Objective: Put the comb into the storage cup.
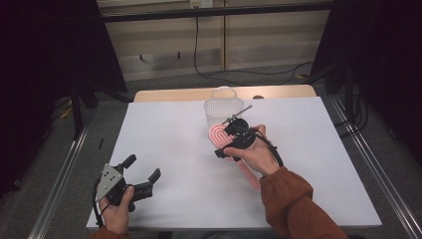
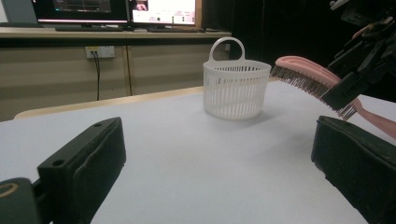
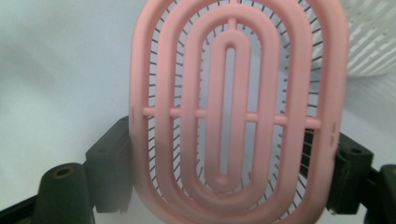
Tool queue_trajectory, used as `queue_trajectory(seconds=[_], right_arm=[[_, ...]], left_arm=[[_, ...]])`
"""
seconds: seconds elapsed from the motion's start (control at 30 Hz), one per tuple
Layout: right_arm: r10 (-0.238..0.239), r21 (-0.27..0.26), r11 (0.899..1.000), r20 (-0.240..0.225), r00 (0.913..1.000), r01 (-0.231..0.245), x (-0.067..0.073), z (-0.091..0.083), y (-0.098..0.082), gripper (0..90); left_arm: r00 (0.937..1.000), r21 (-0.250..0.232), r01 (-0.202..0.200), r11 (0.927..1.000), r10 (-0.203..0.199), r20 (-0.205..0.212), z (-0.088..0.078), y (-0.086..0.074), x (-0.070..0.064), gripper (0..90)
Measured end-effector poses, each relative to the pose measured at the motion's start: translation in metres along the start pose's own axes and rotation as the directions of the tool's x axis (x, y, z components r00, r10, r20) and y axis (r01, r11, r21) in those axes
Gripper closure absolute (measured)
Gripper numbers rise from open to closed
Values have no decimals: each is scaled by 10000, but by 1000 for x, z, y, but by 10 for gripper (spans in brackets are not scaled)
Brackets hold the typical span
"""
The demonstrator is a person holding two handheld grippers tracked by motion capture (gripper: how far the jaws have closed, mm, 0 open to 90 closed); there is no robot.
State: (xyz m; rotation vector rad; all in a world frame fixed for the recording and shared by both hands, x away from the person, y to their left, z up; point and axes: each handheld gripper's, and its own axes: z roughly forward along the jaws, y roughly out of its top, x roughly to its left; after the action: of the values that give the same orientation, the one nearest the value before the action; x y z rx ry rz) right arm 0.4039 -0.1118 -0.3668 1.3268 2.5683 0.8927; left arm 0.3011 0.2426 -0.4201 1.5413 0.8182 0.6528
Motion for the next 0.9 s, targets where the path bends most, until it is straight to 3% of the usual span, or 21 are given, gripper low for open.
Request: queue_trajectory(seconds=[0.4,0.47,0.67,0.7,0.8,0.9], right_arm=[[-36,-1353,9908,323,9995,79,-3,-18,2,200],[-39,-1764,9843,269,9996,86,-5,-23,2,200],[-88,-2328,9724,345,9994,166,-5,-28,2,200],[-131,-2604,9652,404,9991,232,-5,-31,2,200],[-134,-2806,9595,378,9992,235,-5,-33,2,200],[-162,-3215,9464,518,9985,320,-5,-36,1,200]], left_arm=[[10000,13,18,10000,-18,34,0,0,0,31],[10000,23,-13,10000,13,36,0,0,0,31],[10000,8,25,10000,-25,-9,0,0,1,31],[10000,0,28,10000,-28,1,0,0,0,31],[10000,38,-3,10000,2,61,1,0,0,31],[10000,41,7,10000,-7,68,1,0,0,31]])
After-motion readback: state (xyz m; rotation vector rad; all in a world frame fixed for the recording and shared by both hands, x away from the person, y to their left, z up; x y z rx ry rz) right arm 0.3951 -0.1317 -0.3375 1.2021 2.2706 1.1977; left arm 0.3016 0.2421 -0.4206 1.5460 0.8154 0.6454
